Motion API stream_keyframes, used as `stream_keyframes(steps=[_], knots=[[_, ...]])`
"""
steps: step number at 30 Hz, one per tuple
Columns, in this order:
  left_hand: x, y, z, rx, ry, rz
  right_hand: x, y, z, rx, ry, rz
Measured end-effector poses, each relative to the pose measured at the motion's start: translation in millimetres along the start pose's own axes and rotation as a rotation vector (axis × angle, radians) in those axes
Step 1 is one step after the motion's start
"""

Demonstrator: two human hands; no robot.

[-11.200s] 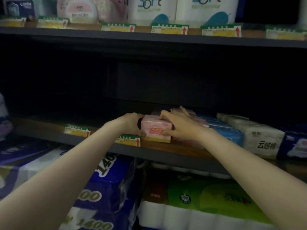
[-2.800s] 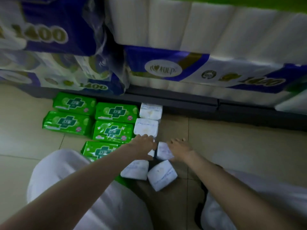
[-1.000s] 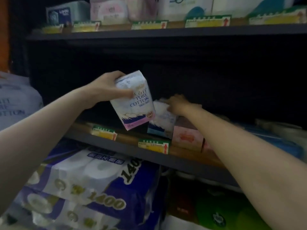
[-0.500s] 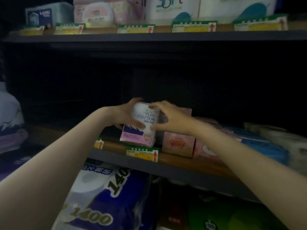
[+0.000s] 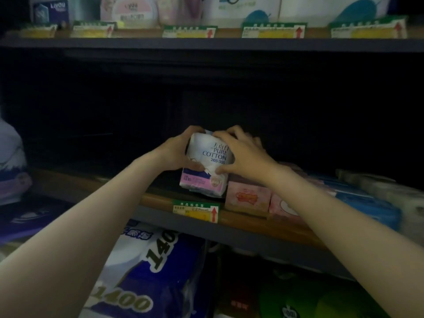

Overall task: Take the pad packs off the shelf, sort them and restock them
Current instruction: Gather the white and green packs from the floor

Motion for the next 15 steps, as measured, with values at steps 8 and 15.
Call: stream_keyframes(steps=[8,15], knots=[[-29.8,23.9,9.9,0.010,-0.055,0.049,-15.0,14.6,12.4,-0.134,-0.017,0.100],[-106.7,6.7,-35.8,0.240,0.246,-0.749,-83.4,-22.1,8.1,0.184,-0.079,-0.318]])
Point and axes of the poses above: each hand's wrist, its own x-axis towards the middle knuckle, its own y-axis out of the palm, z = x × y, the point moved 7 cm from there along x, towards the middle knuckle, and after that the axes turned 4 degrees about x, right-handed, at the moved point
